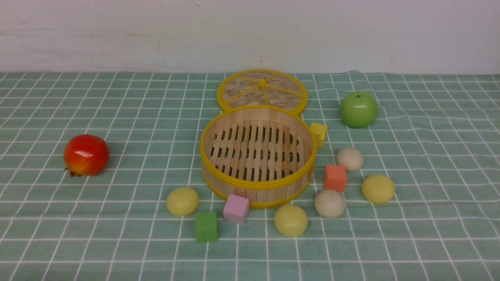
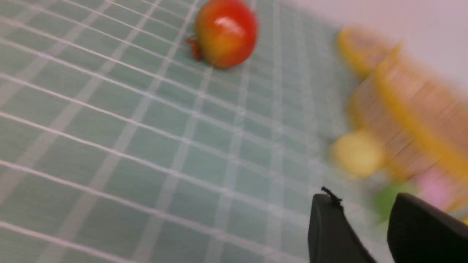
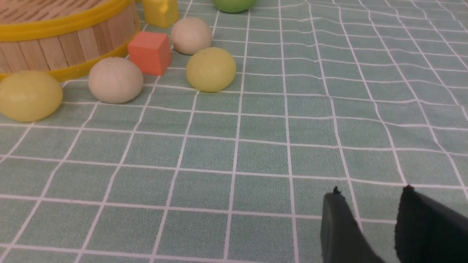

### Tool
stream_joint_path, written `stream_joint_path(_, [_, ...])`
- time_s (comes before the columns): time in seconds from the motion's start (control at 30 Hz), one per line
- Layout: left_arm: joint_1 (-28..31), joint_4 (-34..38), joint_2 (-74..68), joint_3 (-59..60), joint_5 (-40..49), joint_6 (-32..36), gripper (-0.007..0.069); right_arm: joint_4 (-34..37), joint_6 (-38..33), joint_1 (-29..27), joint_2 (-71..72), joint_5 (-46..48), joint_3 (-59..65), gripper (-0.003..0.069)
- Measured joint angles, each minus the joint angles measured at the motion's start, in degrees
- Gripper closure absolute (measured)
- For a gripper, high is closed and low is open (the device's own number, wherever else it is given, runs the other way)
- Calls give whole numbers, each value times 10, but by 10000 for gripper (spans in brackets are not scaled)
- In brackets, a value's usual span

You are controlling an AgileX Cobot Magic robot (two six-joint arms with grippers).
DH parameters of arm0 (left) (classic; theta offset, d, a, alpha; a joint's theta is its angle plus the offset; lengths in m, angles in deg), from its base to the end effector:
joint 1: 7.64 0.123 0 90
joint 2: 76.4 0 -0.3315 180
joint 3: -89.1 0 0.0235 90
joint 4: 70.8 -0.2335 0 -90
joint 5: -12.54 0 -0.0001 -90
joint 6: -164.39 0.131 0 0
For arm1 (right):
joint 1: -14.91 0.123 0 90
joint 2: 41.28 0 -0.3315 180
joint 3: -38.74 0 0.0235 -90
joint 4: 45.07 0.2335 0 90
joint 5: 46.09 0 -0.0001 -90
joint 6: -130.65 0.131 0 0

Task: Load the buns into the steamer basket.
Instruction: Use the left arm to grab a steamed stuffed bun

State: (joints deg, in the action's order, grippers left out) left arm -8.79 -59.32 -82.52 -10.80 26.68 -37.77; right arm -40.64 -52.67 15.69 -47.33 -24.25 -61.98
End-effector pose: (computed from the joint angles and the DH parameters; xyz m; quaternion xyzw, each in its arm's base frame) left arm 0.0305 -0.0070 0.1742 -0.1972 0.7407 -0.2079 0.6077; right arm 0.0262 0.0041 0.1617 -0.0084 0.8043 0.0197 0.5938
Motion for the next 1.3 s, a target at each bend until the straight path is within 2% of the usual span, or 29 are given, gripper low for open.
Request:
stream_joint_path(0.07, [0,88,0,0,-38,-54,387,0,0,0,0,0,0,419])
stream_joint_path(0.17, [0,168,0,0,-72,-89,387,0,0,0,0,0,0,419])
stream_joint_path(0.3, [0,203,0,0,-111,-90,387,0,0,0,0,0,0,419])
stream_joint_path(0.4, [0,198,0,-21,-87,-69,412,0,0,0,0,0,0,419])
stream_joint_path(0.53, [0,178,-37,-128,22,11,556,0,0,0,0,0,0,419])
stream_joint_path(0.57, [0,177,-37,-134,29,11,573,0,0,0,0,0,0,419])
stream_joint_path(0.63, [0,173,-107,-202,126,65,638,0,0,0,0,0,0,419])
stream_joint_path(0.83, [0,144,-341,-340,329,208,638,0,0,0,0,0,0,419])
stream_joint_path(0.97, [0,133,-474,-385,345,249,638,0,0,0,0,0,0,419])
stream_joint_path(1.1, [-7,156,-605,-429,333,289,638,0,0,0,0,0,0,419])
stream_joint_path(1.2, [-38,161,-656,-455,328,311,638,0,0,0,0,0,0,419])
stream_joint_path(1.23, [-86,160,-698,-478,317,324,638,0,0,0,0,0,0,419])
stream_joint_path(1.3, [-125,151,-729,-501,312,326,638,0,0,0,0,0,0,419])
